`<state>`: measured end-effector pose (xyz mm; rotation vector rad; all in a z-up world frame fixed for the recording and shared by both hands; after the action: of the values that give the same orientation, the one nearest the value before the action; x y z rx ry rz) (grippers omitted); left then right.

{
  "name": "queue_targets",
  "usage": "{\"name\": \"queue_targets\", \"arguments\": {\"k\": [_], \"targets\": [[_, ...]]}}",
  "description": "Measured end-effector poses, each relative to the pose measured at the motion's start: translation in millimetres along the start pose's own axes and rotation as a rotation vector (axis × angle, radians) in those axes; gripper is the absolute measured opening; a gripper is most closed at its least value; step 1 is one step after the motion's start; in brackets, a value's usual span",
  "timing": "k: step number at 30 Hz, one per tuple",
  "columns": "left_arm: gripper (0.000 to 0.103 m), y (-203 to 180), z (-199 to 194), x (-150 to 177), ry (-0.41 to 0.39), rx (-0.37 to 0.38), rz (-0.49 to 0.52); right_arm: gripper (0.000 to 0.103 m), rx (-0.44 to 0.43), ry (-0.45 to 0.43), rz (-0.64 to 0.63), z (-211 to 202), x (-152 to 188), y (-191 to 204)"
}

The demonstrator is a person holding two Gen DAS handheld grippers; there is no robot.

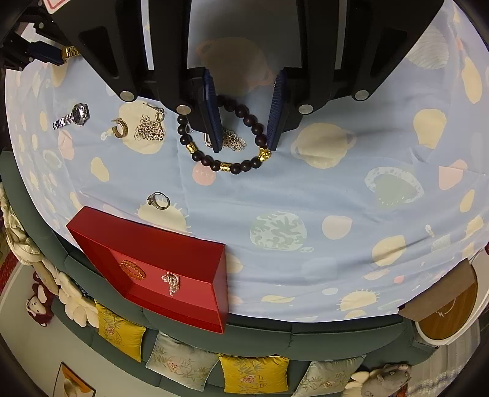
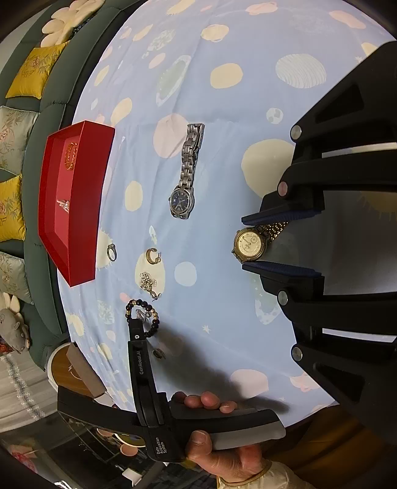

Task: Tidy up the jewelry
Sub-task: 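Grasp the gold watch with the right tool while the left tool grasps the black bead bracelet, then carry the gold watch and bead bracelet into the red tray and open both tools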

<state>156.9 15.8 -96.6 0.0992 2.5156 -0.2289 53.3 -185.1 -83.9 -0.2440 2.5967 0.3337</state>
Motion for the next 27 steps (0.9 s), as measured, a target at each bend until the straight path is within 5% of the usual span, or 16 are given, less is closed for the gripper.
{"name": "queue_targets", "arguments": {"k": [2,11,27], "targets": [[0.006,-0.7,2.0,-0.5,0.006,0.022,0.003,0.023,0.007,0.004,-0.003,1.8,0.7,-0.3],[0.005,-8.3,-10.5,-2.5,-0.026,0.057,0.033,0.024,0.012,0.011,-0.017,6.3,1.2,-0.2],[0.005,-40.8,-89.6,-9.4,-0.132,0.260,0.099,0.025,0.041,-0.006,-0.087,16.5,0.4,9.8]]}}
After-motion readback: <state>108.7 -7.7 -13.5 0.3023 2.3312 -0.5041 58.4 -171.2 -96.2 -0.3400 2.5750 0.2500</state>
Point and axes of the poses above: each gripper's, at about its wrist camera, not at the fingertips, and z roughly the way its jaws point, y to its left, x to its underside, the point moved 3 cm from there along z, roughly the way its jaws point, and after that the axes turned 4 degrees about z, right-handed, at the moved point
